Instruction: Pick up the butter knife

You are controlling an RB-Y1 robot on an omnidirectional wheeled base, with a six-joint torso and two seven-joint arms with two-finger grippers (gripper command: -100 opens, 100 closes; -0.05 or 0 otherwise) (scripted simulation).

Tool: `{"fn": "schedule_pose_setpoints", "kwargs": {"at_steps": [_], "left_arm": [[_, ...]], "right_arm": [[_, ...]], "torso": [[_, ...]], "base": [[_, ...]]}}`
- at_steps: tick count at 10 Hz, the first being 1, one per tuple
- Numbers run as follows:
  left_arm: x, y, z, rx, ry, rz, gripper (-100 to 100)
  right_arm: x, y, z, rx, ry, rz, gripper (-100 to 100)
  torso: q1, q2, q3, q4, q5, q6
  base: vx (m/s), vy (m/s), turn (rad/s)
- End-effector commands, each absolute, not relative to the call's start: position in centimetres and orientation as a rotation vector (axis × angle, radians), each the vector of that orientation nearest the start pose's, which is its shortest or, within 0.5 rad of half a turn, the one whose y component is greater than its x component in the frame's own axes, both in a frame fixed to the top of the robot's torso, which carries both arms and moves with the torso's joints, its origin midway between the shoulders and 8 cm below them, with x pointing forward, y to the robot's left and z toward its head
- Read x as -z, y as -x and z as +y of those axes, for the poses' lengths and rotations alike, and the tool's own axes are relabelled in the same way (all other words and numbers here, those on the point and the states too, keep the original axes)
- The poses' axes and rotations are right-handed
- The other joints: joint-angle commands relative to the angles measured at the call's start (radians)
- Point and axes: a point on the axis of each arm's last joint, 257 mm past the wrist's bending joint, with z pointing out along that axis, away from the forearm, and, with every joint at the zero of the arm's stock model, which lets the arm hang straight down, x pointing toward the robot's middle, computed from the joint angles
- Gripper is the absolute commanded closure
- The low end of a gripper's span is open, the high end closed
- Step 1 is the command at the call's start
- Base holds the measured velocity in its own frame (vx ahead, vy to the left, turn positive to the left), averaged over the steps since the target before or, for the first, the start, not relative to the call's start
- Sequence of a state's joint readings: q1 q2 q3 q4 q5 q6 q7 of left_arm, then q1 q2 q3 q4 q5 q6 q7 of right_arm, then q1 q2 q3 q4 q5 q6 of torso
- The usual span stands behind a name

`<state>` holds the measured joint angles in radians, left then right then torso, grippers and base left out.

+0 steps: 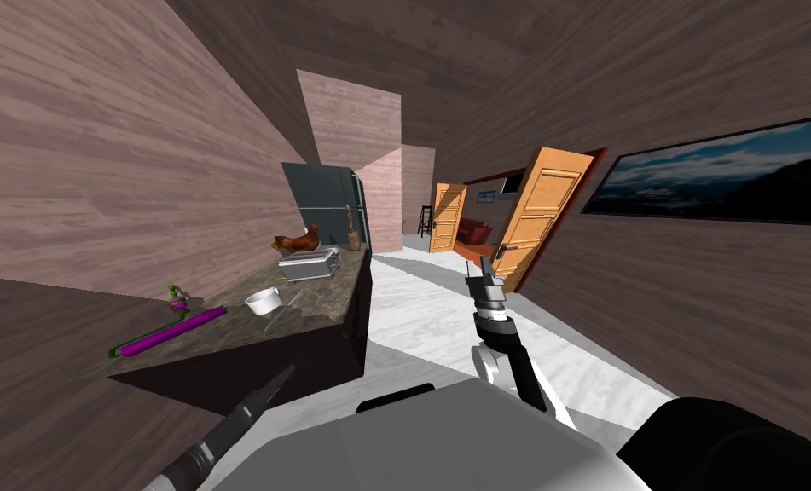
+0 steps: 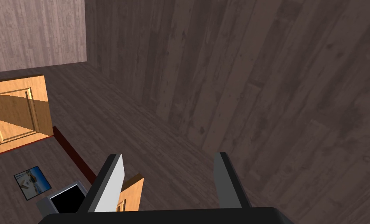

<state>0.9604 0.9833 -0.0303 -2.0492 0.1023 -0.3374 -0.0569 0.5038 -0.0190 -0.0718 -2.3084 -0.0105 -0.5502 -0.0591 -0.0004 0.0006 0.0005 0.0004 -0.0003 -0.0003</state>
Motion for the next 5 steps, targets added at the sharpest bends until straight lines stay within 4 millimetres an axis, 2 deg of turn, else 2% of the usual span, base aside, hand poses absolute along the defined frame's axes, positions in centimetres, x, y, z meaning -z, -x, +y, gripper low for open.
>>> {"fn": "schedule_pose_setpoints", "kwargs": {"at_steps": [1, 2, 3, 4, 5], "left_arm": [[28.9, -23.9, 36.4, 0.781, 0.628, 2.020, -100], [28.9, -23.9, 36.4, 0.777, 0.604, 2.039, -100], [30.5, -22.4, 38.2, 0.725, 0.643, 2.098, -100], [30.5, -22.4, 38.3, 0.719, 0.620, 2.117, -100], [31.9, -20.8, 40.2, 0.665, 0.659, 2.171, -100]], "right_arm": [[-4.7, -32.5, -29.8, -1.310, -0.597, 0.553, 0], [-4.7, -32.5, -29.8, -1.310, -0.597, 0.553, 0], [-4.7, -32.5, -29.8, -1.310, -0.597, 0.553, 0], [-4.7, -32.5, -29.8, -1.310, -0.597, 0.553, 0], [-4.7, -32.5, -29.8, -1.310, -0.597, 0.553, 0]], "torso": [[0.000, 0.000, 0.000, 0.000, 0.000, 0.000], [0.000, 0.000, 0.000, 0.000, 0.000, 0.000], [0.000, 0.000, 0.000, 0.000, 0.000, 0.000], [0.000, 0.000, 0.000, 0.000, 0.000, 0.000], [0.000, -0.001, 0.000, 0.000, 0.000, 0.000]], "base": [[0.002, -0.023, -0.130], [0.000, -0.020, -0.080], [0.002, -0.027, -0.131], [0.003, -0.017, -0.078], [0.008, -0.014, -0.188]]}}
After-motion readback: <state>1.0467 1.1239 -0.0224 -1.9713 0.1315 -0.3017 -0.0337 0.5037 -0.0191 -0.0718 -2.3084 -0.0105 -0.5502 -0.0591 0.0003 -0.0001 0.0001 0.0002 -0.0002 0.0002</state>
